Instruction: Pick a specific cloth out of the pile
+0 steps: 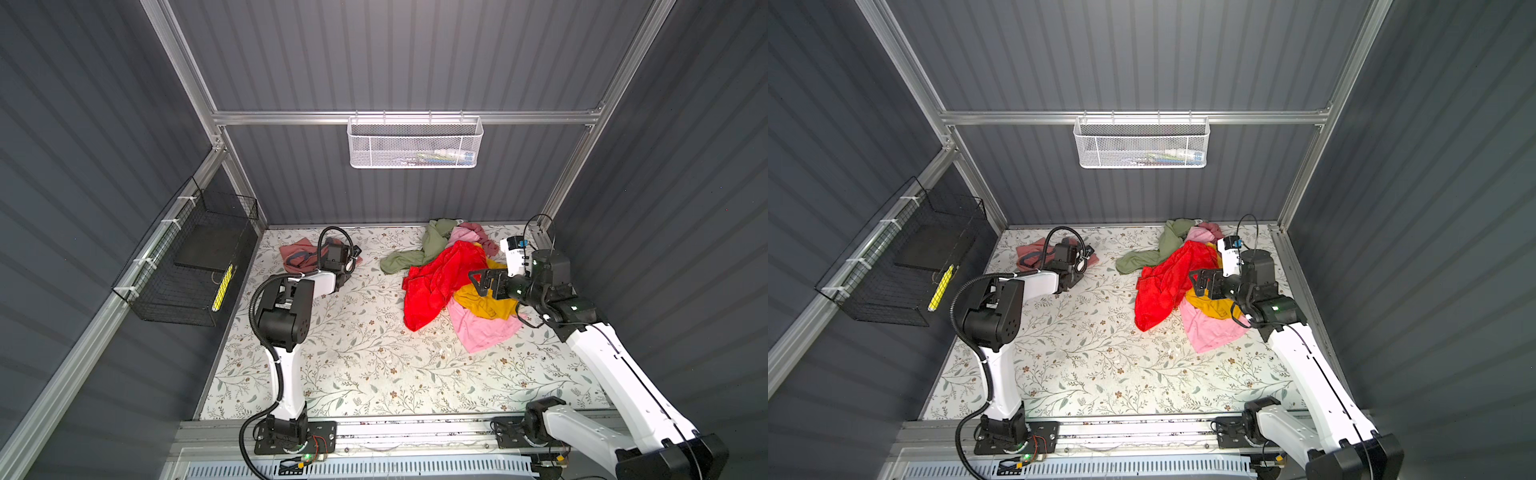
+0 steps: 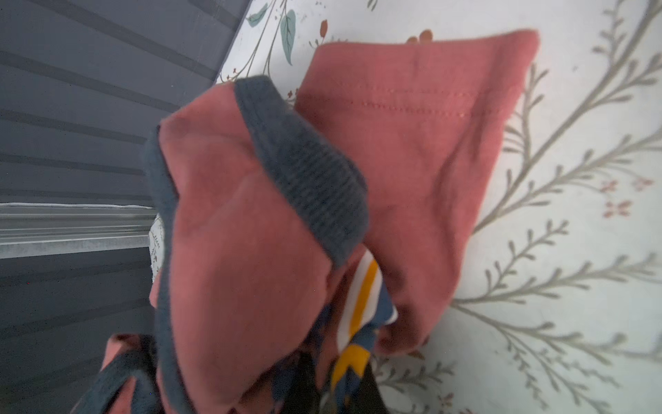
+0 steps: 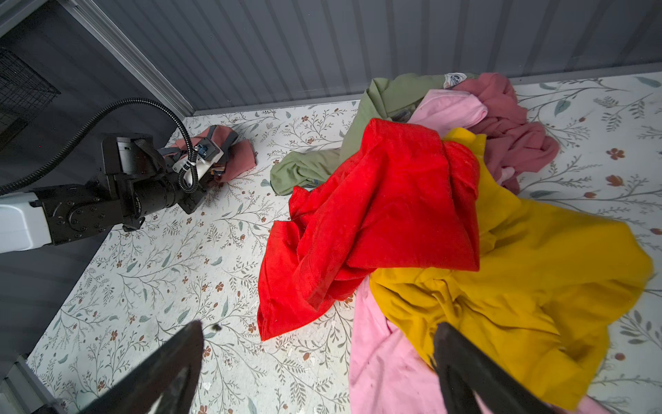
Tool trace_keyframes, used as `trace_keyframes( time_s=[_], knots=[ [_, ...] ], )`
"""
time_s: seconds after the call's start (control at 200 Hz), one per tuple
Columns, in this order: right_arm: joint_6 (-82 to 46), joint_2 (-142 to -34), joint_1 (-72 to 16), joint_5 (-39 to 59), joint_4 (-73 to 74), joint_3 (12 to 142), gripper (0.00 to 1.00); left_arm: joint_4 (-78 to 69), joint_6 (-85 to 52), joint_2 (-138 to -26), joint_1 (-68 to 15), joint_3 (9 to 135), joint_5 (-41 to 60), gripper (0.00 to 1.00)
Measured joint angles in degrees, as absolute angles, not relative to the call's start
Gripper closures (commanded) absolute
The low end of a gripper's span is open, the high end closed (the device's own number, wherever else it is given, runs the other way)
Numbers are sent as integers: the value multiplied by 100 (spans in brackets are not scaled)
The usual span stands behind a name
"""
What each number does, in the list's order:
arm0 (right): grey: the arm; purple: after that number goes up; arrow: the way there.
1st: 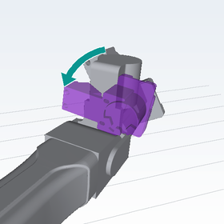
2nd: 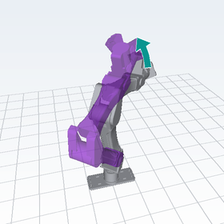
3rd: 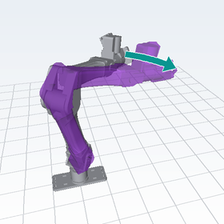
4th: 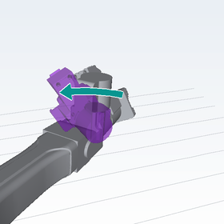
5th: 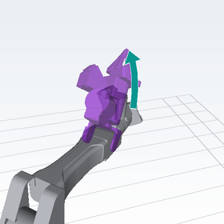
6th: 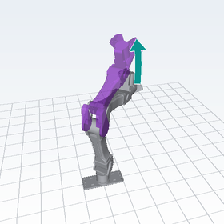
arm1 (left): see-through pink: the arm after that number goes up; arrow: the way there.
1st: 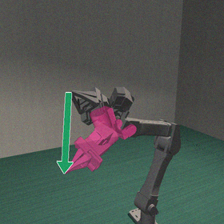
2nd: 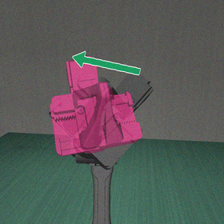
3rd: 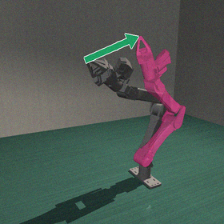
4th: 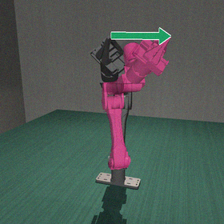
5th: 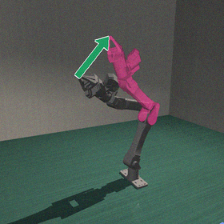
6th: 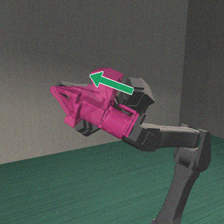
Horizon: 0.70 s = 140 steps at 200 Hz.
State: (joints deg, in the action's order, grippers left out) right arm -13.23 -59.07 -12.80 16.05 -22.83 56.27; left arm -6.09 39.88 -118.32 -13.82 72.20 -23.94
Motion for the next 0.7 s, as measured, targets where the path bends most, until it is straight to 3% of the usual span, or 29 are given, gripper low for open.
trace_keyframes(
  time_s=[0.23,0.335,0.365,0.48,0.7],
  knots=[
    [-1304,-5909,-1280,1555,-2281,5627,1,-519,3900,-11380,-1382,6914,-2233,80],
    [-1297,-5909,-1280,1516,-2281,5627,1,-482,3822,-11128,-1382,6860,-2176,45],
    [-1295,-5909,-1280,1509,-2281,5627,1,-482,3778,-11074,-1382,6855,-2176,40],
    [-1280,-5909,-1280,1481,-2281,5627,1,-528,3605,-10866,-1382,6785,-2152,27],
    [-1153,-5852,-1253,1337,-2331,5627,1,-548,3365,-10436,-1400,6737,-2110,15]
  ],
)
